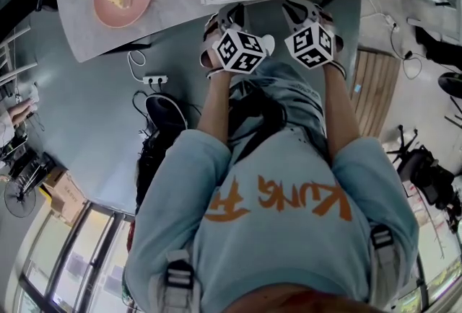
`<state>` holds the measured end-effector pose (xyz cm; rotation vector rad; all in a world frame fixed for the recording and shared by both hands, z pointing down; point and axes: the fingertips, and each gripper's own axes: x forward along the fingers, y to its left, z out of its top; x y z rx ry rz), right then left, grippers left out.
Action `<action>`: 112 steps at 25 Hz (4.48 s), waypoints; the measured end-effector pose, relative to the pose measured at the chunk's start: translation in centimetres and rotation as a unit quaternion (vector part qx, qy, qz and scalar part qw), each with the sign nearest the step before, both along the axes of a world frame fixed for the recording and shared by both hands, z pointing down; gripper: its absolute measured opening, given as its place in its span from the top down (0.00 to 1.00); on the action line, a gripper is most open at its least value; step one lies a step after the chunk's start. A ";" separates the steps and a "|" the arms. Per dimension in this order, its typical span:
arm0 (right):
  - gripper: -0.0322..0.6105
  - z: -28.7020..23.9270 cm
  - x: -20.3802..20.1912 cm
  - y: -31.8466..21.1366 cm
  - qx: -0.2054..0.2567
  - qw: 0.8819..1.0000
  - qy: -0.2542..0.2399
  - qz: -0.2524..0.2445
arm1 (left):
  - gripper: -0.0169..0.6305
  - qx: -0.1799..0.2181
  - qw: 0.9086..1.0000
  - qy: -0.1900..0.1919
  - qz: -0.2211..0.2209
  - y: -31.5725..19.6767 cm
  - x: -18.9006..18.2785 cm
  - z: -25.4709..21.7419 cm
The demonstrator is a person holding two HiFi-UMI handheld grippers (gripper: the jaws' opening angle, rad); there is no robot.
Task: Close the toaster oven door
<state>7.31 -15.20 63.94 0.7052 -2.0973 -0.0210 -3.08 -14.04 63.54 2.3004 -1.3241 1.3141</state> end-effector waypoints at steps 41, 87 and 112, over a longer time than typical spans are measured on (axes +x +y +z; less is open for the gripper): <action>0.71 -6.3 -0.5 -3.7 0.164 0.983 0.079 -0.032 | 0.75 0.127 0.987 -0.089 0.044 -3.2 -0.7 -7.0; 0.75 -18.3 -2.8 -16.0 0.340 0.928 0.117 -0.093 | 0.75 0.243 0.958 -0.138 0.065 -15.7 -1.7 -17.9; 0.73 -19.1 -3.6 -20.3 0.331 0.937 0.094 -0.056 | 0.72 0.251 0.959 -0.123 0.049 -20.0 -2.2 -19.0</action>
